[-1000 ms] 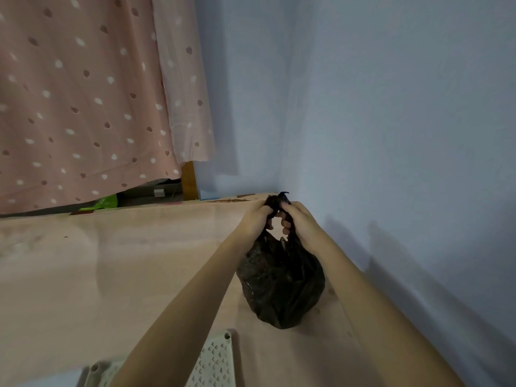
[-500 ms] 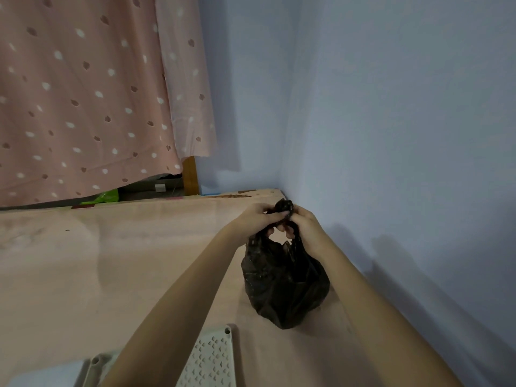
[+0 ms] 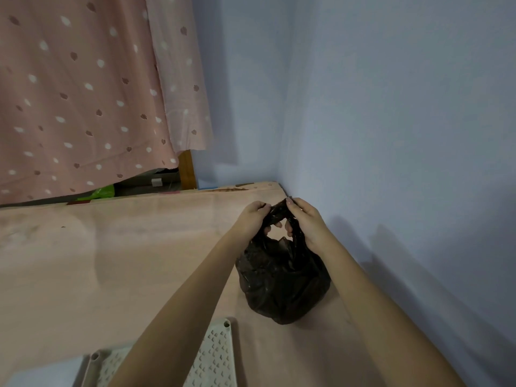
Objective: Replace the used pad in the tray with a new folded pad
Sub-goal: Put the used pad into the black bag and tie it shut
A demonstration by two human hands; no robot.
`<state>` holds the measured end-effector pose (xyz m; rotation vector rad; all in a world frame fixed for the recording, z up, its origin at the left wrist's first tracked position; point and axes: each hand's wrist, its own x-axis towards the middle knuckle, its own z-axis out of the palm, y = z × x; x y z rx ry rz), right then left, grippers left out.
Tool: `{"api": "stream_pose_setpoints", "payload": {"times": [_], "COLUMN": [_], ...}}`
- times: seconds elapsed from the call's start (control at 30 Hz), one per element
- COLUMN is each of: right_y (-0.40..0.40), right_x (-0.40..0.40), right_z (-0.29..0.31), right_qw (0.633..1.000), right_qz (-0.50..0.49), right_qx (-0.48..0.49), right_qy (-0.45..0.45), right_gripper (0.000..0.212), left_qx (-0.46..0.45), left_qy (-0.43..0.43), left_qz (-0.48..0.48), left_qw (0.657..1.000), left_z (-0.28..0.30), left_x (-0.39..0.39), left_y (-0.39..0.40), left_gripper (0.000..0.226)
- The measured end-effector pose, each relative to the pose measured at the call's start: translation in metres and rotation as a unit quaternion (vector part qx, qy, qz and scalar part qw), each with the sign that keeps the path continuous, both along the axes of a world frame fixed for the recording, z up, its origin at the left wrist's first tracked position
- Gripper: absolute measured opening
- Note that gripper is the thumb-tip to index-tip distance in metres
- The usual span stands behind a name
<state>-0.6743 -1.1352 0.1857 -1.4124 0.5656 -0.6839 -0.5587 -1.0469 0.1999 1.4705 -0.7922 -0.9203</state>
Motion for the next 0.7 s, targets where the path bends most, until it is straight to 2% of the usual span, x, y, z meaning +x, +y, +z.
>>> {"api": "stream_pose_setpoints", "payload": {"times": [0.17,0.27,0.4,0.53,0.63,0.7], "right_y": [-0.002,-0.003,-0.006,-0.006,-0.007,-0.009], "right_x": [-0.001,-0.003,-0.005,-0.004,-0.005,-0.006], "right_z": [-0.003,-0.008,-0.01,-0.01,-0.01,-0.011], "right_qw": [0.999,0.999,0.998,0.997,0.995,0.995], "right_qz": [-0.042,-0.024,-0.042,-0.073,-0.095,-0.094], "right_qx": [0.005,0.002,0.005,-0.003,-0.022,-0.037], "right_qy": [0.013,0.033,0.044,0.037,0.03,0.025], "right_gripper": [0.023,0.024,0.022,0.024,0.022,0.021], "left_qx": [-0.039,-0.111,-0.181,-0.16,-0.148,-0.13], "left_qy": [-0.025,-0.079,-0.143,-0.146,-0.138,-0.155], "left_qz": [0.107,0.164,0.102,0.055,0.0,-0.023], "left_qw": [0.993,0.977,0.968,0.975,0.979,0.979], "left_z": [-0.008,-0.01,-0.009,-0.012,-0.018,-0.021], "left_x": [-0.004,-0.007,-0.011,-0.014,-0.015,-0.015], "left_y": [-0.002,-0.003,0.003,0.008,0.01,0.012], "left_gripper": [0.023,0.026,0.016,0.029,0.009,0.007]}}
